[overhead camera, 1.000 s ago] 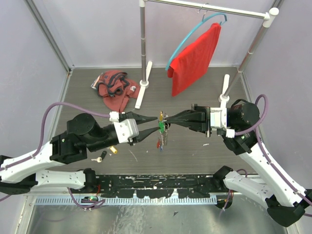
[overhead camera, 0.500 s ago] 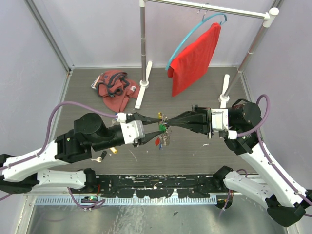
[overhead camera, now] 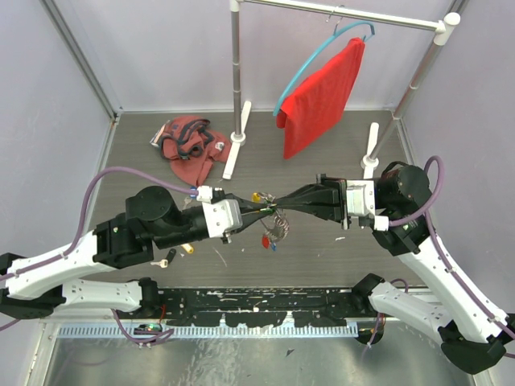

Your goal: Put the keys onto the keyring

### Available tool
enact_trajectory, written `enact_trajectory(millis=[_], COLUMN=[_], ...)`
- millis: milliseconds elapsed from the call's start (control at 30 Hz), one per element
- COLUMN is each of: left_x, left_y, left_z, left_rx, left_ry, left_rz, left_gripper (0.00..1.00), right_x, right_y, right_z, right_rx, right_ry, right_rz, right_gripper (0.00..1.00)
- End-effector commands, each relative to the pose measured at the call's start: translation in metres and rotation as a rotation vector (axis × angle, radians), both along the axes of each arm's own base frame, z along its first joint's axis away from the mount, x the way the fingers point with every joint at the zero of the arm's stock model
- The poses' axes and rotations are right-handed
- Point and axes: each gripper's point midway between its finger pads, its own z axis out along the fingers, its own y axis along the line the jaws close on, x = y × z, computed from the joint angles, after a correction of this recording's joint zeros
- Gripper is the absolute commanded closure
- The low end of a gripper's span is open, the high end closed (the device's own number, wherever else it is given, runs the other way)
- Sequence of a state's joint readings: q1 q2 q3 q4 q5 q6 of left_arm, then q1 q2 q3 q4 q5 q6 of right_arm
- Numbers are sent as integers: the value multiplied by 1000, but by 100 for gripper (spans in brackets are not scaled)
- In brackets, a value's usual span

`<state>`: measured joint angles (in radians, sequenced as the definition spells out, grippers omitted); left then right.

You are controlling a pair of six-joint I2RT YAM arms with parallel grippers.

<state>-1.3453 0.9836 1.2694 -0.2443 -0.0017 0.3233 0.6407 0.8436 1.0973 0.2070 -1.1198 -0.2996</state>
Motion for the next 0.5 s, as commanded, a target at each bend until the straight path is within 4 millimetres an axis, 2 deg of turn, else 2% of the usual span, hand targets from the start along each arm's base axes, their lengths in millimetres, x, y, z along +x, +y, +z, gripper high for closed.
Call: enact_trajectory(millis=[0, 133, 467], left_x=[-2, 1, 4], left_y=[8, 12, 10], left_z=[23, 25, 27], left_rx=[-68, -71, -59], left_ry=[-8, -11, -37], left_rz=[6, 26, 35], left_gripper=[85, 89, 89], right_x=[-7, 1, 4], right_y=[-8, -9, -8], right_z=[25, 26, 21], right_rx=[55, 64, 43], right_ry=[-81, -70, -61], right_rz=[-30, -76, -90], right_gripper=[99, 99, 99])
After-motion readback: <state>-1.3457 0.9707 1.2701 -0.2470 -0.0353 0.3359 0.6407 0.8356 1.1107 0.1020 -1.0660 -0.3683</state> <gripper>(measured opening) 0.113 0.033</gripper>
